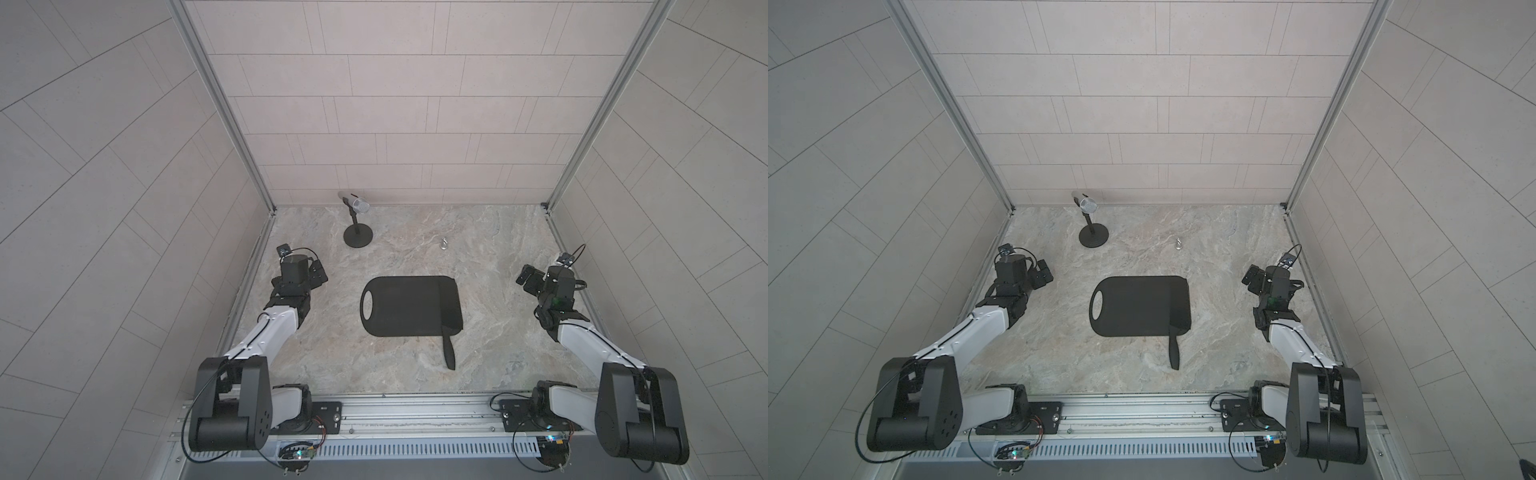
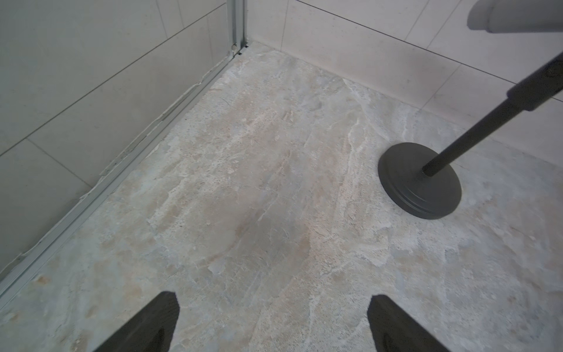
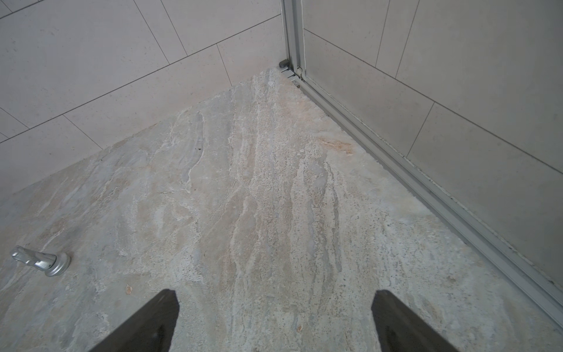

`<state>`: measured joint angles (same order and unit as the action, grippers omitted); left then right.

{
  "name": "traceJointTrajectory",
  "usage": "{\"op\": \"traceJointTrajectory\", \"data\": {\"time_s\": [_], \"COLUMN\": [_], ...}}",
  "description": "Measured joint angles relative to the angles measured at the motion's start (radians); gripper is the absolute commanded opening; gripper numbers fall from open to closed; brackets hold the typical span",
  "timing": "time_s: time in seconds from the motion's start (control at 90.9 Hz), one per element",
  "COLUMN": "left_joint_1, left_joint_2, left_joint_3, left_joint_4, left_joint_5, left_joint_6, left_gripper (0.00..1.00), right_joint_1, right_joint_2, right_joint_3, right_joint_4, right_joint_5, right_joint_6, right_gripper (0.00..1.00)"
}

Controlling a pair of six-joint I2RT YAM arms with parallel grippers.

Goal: Align the knife with the edge of the cutting board
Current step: Reset both arms

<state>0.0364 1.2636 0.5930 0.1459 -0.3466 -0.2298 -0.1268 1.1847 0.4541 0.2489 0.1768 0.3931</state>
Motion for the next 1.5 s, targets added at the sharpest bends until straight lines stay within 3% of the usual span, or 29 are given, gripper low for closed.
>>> {"op": "traceJointTrajectory", "data": {"time_s": [0.374,0.627,0.881,1.068,1.233,1.497], "left_joint_1": [0.035,0.032,-0.025,-0.06,-0.061,-0.061], "left_joint_2": [0.076,0.154,0.24,0.274,0.274,0.274], "left_joint_3": [-0.106,-0.133,-0.148,-0.15,-0.149,-0.149], "left_joint_4": [0.286,0.43,0.551,0.564,0.566,0.565], "left_joint_5": [0.19,0.216,0.231,0.232,0.23,0.224], "left_joint_6": [0.074,0.082,0.148,0.187,0.2,0.201], "left_gripper": [1.0,1.0,1.0,1.0,1.0,1.0], "right_joint_1": [0.0,0.0,0.0,0.012,0.09,0.109], "right_joint_2": [0.1,0.129,0.144,0.233,0.321,0.339], "right_joint_3": [0.0,-0.005,-0.017,-0.018,-0.019,-0.027], "right_joint_4": [0.097,0.171,0.245,0.352,0.428,0.494], "right_joint_5": [0.005,0.016,0.006,-0.053,-0.1,-0.117], "right_joint_6": [-0.041,-0.058,-0.1,-0.149,-0.237,-0.28], "right_gripper": [1.0,1.0,1.0,1.0,1.0,1.0]}}
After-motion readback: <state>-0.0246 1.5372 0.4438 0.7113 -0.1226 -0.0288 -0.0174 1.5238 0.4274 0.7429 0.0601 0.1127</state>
